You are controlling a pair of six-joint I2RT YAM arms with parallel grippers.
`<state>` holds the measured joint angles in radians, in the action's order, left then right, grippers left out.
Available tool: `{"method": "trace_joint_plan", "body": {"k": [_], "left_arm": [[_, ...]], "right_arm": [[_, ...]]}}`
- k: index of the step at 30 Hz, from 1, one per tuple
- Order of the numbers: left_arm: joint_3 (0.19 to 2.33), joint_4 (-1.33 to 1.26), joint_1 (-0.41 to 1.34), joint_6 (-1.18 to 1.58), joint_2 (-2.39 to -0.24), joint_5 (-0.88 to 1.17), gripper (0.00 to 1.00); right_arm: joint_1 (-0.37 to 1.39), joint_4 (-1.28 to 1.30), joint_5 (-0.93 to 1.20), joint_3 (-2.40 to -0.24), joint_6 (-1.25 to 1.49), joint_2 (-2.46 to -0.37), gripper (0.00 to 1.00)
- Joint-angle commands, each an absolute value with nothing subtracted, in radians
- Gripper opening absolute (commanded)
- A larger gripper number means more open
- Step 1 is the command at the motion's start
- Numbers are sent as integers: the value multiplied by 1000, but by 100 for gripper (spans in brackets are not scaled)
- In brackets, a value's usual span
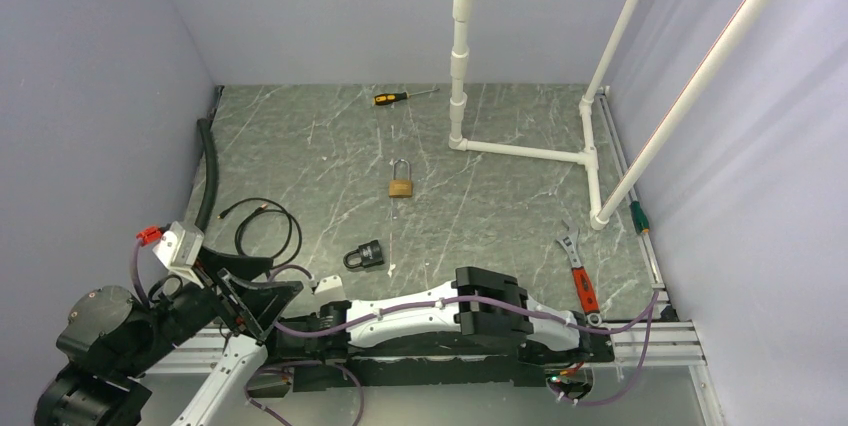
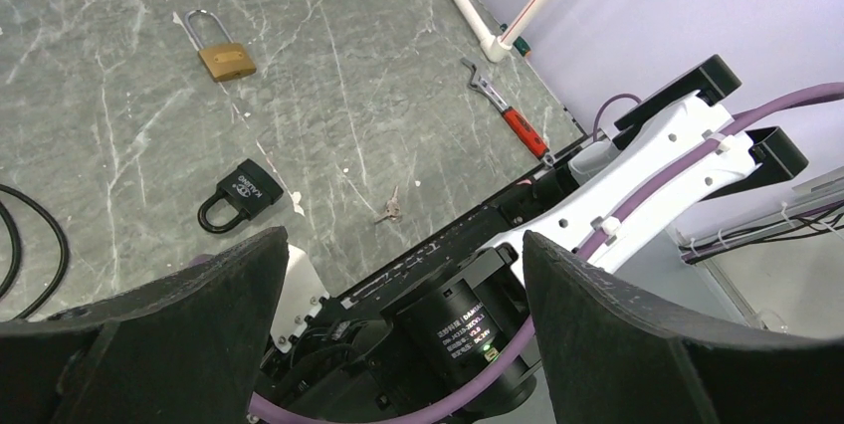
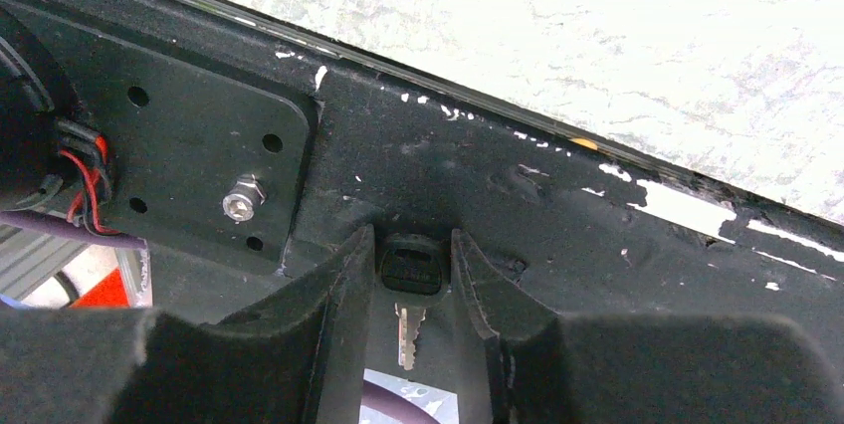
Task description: Unlock with the key
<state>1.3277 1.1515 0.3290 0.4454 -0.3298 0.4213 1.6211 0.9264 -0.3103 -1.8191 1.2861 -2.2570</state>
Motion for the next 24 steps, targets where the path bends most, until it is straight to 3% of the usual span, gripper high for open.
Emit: {"method": "trace_joint_plan", "body": {"k": [1,14,24], "left_arm": [[1311,1118,331,428,-320,427,92],[1233,1102,331,428,-342,405,91],[987,890,330,593,-311,298,76]], "right_arm": [[1632,883,-313,-1762,1254,-2215,24],[1536,776,-423,-1557,1180,-2003,20],[1257,623,-441,-1352,1047,-1625,20]]}}
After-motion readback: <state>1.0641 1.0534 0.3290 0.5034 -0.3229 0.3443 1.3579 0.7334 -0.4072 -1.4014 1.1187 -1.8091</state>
